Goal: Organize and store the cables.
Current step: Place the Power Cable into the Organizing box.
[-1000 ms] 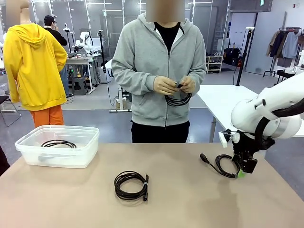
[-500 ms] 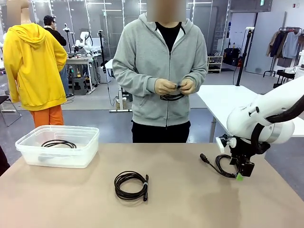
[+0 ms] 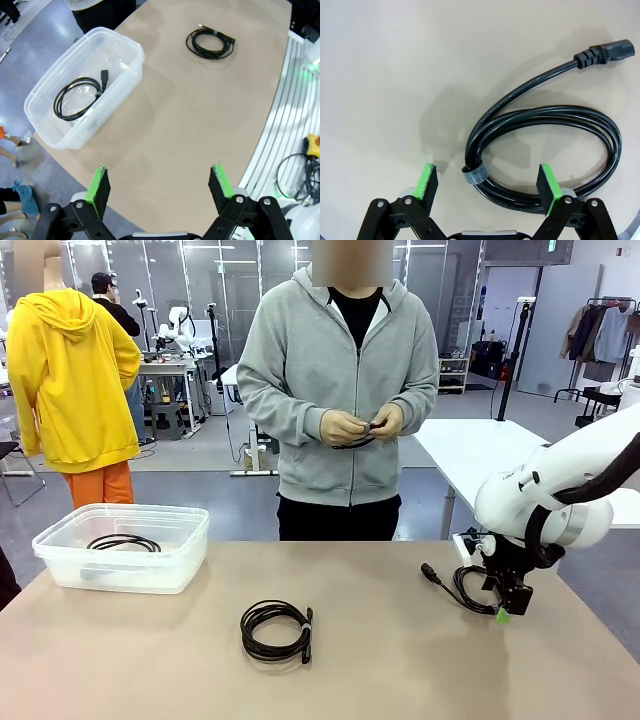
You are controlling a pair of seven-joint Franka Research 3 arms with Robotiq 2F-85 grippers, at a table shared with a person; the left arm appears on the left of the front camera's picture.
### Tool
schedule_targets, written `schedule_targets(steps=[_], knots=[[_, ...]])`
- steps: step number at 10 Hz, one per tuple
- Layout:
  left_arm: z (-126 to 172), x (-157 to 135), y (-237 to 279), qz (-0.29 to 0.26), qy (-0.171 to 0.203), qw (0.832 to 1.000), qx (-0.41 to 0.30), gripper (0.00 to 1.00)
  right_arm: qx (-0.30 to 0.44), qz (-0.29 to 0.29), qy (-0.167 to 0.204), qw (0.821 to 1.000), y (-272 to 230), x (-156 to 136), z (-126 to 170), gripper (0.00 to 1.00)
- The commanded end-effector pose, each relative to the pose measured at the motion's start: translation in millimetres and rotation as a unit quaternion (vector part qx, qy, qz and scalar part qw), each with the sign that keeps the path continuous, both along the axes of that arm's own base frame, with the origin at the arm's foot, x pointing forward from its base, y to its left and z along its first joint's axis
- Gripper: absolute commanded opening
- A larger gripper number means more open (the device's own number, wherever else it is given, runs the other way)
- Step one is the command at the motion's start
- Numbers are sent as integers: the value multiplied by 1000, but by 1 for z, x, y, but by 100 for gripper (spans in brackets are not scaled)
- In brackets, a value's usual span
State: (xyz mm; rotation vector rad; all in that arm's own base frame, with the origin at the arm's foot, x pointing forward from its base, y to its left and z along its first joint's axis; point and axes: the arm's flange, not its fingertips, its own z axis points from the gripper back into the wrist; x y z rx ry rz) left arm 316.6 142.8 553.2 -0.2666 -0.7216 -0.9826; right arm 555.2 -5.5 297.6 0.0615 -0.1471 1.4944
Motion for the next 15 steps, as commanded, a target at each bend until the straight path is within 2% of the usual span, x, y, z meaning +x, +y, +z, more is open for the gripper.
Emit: schedule_targets(steps=[1, 2, 3, 4, 5, 7, 8, 9, 12, 13, 15], knots=[[-1, -2, -1, -11, -5, 1000, -4, 100, 0, 12, -5, 1000, -5, 8, -3, 100], [-1, -2, -1, -11, -5, 1000, -4, 100, -1, 8, 1, 1000, -6, 11, -5, 75], [-1, -2, -1, -11, -5, 1000, -4, 100, -4, 8, 6, 1000, -6, 12, -7, 59], [-1, -2, -1, -11, -5, 1000, -4, 100, -5, 7, 6, 1000, -6, 12, -8, 16], [-1, -2, -1, -11, -5, 1000, -4, 100, 0, 7, 4, 1000, -6, 11, -6, 0], [-1, -2, -1, -11, -5, 1000, -4, 100, -5, 6, 5, 1000, -6, 12, -5, 0], [-1, -2, -1, -11, -5, 1000, -4, 100, -6, 6, 6, 1000, -6, 11, -4, 5], [-1, -2, -1, -11, -5, 1000, -4, 100, -7, 7, 4, 1000, -5, 10, -2, 0], [-1, -2, -1, -11, -5, 1000, -4, 100, -4, 10, 3, 1000, 0, 7, 9, 0], [-1, -2, -1, -11, -5, 1000, -4, 100, -2, 8, -3, 1000, 1, 6, 22, 0], [-1, -2, -1, -11, -5, 1000, -4, 100, 5, 11, -15, 1000, 6, 0, 67, 0]])
